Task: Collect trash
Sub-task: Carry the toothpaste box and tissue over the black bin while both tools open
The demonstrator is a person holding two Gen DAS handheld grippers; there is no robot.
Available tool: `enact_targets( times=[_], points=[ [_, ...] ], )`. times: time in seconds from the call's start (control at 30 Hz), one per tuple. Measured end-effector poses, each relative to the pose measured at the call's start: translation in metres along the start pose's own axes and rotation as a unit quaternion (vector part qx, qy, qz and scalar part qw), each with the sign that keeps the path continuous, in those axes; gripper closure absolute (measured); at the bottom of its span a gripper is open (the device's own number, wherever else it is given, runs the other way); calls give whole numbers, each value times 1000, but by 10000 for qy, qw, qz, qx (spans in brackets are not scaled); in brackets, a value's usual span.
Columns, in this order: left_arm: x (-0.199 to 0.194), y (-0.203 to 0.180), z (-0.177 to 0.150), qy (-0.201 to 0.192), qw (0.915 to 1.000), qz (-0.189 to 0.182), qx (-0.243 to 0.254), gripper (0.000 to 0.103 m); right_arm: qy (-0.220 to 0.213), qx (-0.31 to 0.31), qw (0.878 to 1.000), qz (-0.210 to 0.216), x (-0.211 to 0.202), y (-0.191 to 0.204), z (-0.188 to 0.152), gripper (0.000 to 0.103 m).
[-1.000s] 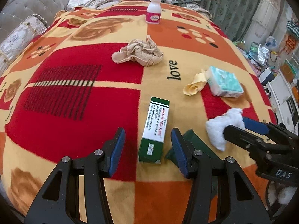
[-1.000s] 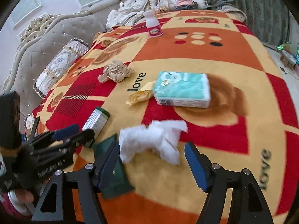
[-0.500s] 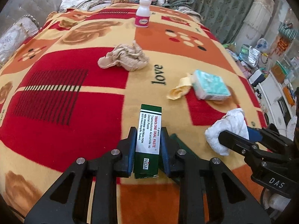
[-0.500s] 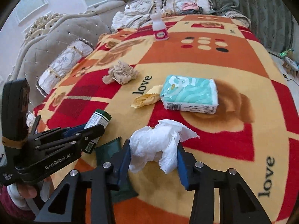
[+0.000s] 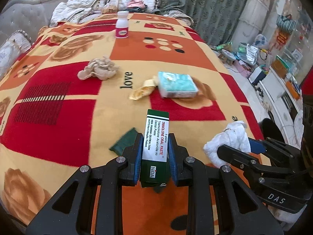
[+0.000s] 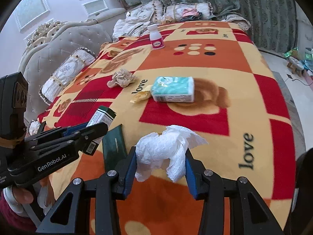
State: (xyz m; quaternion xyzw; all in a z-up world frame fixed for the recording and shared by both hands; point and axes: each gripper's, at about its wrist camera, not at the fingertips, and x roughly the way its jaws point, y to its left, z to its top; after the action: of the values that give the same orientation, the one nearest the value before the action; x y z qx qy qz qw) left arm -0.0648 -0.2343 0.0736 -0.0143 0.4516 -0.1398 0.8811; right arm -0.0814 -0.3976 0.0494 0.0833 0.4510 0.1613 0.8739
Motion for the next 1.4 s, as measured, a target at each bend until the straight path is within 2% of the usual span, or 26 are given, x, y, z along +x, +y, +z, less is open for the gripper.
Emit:
enact_targets(
  times=[0.23, 0.53, 0.93, 1.4],
  points=[
    [-6, -25, -7, -69, 9998, 17, 206, 81, -32, 23, 10000, -80, -15, -6, -14, 60],
    [-6, -70, -14, -72, 9984, -151, 547, 81, -123, 91, 9995, -266, -42, -25, -32, 60],
    [1, -146, -16, -34, 9925, -525, 1101, 81, -307, 528, 9955, -729, -88, -83, -56, 60],
    [13, -226, -18, 75, 9816, -920, 1674, 81, -421, 1112, 9851, -1244, -128, -153, -81, 60]
  ],
)
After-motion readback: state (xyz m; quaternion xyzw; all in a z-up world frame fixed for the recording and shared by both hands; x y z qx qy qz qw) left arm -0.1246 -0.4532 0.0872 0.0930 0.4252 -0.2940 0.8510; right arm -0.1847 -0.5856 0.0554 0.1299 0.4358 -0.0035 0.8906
